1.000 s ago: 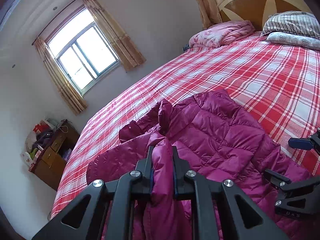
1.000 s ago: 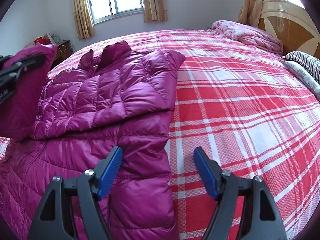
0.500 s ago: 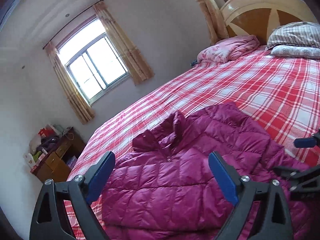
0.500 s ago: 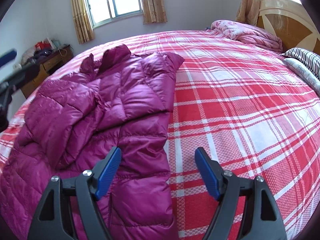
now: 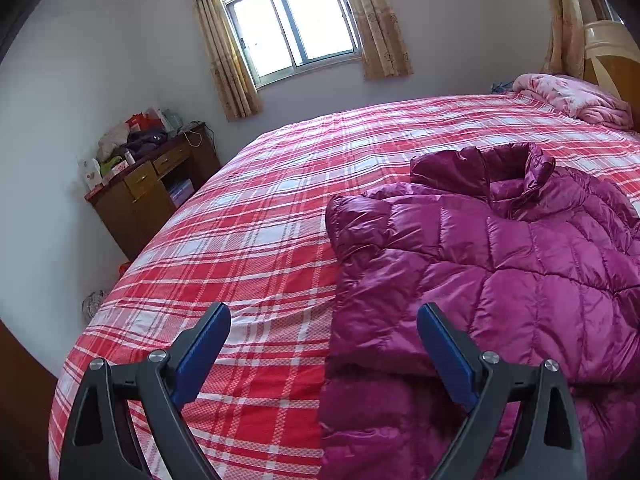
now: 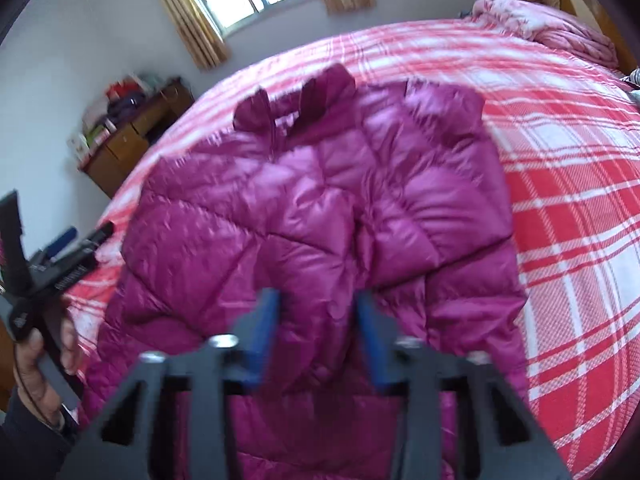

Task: Fold large clothes
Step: 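Move both open grippers to the jacket hem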

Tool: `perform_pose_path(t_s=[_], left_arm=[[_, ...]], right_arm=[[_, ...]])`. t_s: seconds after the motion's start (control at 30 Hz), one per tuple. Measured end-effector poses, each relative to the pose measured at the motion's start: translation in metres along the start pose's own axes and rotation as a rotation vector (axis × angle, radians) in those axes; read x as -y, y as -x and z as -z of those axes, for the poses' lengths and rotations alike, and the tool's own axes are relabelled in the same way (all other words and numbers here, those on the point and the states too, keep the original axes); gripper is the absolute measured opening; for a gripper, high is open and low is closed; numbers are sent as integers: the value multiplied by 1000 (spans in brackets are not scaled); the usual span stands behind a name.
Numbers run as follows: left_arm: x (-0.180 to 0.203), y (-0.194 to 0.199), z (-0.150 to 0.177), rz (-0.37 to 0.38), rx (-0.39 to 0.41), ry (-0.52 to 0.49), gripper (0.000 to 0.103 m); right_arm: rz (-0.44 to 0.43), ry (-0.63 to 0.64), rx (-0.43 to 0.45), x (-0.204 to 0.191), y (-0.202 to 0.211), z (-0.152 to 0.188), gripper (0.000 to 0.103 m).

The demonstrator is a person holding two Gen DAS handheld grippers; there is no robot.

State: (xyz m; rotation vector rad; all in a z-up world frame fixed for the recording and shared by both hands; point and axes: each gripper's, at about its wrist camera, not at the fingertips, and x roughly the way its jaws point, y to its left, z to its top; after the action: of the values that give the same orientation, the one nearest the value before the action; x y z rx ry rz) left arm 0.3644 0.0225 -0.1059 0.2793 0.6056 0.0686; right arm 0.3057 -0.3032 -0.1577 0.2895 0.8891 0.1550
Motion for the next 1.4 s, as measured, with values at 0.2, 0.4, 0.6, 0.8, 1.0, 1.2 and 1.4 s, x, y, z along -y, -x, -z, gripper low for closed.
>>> perform_pose_path(t_s=[0.2, 0.4, 0.6, 0.8, 1.0, 1.2, 1.4], left_arm=[[-2, 1, -8, 18, 28, -10, 95], [16, -7, -42, 89, 26, 20, 95], [35, -62, -56, 110, -94, 60, 95], [47, -102, -28, 118, -197, 60, 95], [45, -118, -16, 190, -246, 125, 96], [46, -122, -14, 186, -269, 128, 100], [48, -123, -14, 158, -267, 106, 101]], right_arm=[[107, 88, -3, -1, 7, 4, 22], [242, 84, 168, -13, 47, -9, 69], [121, 113, 141, -50, 18, -32, 69], [160, 103, 64, -47, -32, -27, 69], [195, 141, 66, -44, -43, -17, 68], [227, 153, 45, -47, -53, -15, 68], [276, 188, 19, -52, -59, -13, 69]])
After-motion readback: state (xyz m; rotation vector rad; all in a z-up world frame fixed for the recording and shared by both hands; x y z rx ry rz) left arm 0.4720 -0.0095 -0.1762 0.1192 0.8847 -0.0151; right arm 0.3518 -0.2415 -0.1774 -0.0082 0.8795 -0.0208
